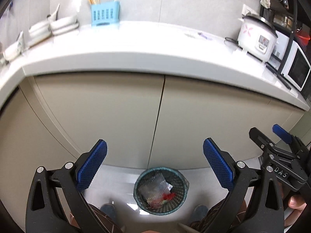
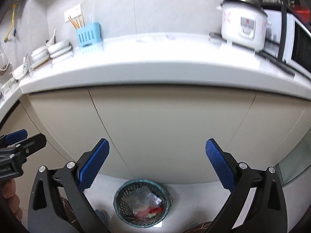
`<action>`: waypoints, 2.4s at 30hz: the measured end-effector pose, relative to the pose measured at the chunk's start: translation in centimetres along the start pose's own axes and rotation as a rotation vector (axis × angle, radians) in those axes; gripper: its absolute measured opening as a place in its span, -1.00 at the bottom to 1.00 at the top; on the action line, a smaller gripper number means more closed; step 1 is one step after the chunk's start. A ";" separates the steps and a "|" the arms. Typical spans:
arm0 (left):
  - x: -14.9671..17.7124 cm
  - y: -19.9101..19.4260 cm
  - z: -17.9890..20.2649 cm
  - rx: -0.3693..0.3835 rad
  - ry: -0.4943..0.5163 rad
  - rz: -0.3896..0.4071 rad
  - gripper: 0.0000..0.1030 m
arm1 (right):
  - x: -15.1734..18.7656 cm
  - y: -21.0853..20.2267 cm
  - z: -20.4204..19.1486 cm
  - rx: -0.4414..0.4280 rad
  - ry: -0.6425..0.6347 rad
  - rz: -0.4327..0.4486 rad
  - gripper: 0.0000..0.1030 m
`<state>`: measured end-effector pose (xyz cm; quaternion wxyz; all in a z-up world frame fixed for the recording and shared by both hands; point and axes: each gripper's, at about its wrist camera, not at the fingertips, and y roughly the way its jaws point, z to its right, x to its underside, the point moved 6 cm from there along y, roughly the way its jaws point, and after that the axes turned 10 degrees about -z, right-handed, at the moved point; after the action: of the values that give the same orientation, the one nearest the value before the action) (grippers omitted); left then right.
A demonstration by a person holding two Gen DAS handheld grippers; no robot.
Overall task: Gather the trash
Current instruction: 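Raise both empty tools back up toward the counter, then grasp the clear plastic bag with left tool while right tool grasps the purple packet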
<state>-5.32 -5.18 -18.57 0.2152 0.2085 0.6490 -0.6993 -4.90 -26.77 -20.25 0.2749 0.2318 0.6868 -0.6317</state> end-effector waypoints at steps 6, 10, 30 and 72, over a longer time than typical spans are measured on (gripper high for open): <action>-4.4 -3.3 0.7 -0.002 -0.009 0.040 0.89 | -5.4 -4.1 0.4 0.035 -0.027 0.080 0.85; -8.3 -4.6 1.6 0.004 -0.011 0.054 0.89 | -9.8 -6.1 0.9 0.055 -0.038 0.110 0.85; -30.0 11.8 6.9 -0.006 -0.037 -0.172 0.89 | -32.5 10.8 5.9 0.061 0.041 -0.080 0.85; -36.4 18.6 10.8 -0.017 0.069 -0.145 -0.94 | -38.9 24.2 7.9 -0.008 0.064 -0.215 -0.67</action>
<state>35.04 -16.06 -12.25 0.1434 0.1829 0.6753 -0.6999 40.72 -31.17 -12.44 0.1845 0.1757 0.7188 -0.6468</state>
